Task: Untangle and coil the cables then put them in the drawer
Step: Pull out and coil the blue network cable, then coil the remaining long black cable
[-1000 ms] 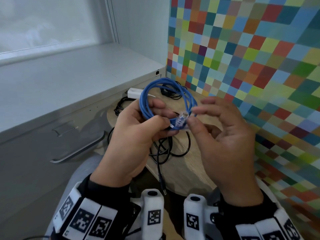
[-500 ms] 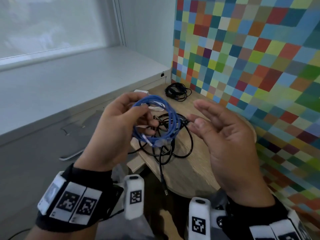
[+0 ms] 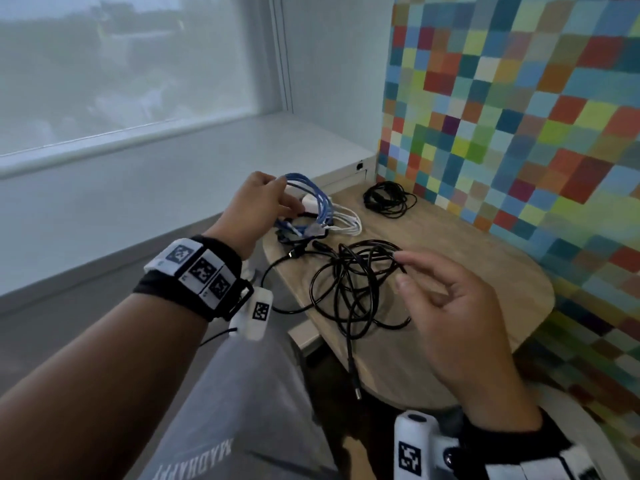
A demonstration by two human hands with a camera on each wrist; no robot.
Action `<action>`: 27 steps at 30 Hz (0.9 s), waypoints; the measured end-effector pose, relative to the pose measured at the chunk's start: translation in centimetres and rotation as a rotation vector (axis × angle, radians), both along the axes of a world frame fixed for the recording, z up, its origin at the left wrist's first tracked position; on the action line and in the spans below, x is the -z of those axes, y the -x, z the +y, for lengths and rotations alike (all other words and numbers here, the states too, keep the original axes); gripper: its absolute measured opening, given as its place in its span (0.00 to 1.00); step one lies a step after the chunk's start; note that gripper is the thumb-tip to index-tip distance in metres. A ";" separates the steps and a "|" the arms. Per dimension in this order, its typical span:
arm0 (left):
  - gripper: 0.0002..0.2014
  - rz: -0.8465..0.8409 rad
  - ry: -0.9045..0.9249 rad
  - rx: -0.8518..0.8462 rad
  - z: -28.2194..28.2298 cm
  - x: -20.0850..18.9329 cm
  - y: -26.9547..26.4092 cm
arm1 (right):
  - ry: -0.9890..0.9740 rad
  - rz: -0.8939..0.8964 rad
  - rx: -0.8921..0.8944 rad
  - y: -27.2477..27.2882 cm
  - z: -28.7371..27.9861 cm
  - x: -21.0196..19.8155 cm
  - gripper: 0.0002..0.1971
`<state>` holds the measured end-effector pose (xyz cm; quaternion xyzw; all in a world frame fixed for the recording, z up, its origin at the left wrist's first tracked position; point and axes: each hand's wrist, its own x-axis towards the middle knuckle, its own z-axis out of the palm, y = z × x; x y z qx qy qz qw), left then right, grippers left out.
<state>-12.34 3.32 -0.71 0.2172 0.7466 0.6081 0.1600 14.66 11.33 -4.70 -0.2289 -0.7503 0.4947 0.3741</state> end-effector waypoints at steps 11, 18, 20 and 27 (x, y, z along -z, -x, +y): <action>0.17 0.000 0.327 -0.047 2.8 3.2 1.5 | -0.094 -0.253 0.033 0.2 0.2 1.2 0.10; 0.07 0.052 0.080 -0.081 -0.3 1.9 -0.9 | -0.077 -0.262 0.005 0.4 0.0 0.6 0.27; 0.03 0.128 0.077 -0.089 -1.2 1.8 -2.2 | -0.097 -0.317 -0.007 0.3 -0.4 0.5 0.34; 0.04 0.157 0.032 0.043 -2.3 2.8 -9.4 | -0.305 -0.590 -0.016 1.4 -0.4 1.0 0.24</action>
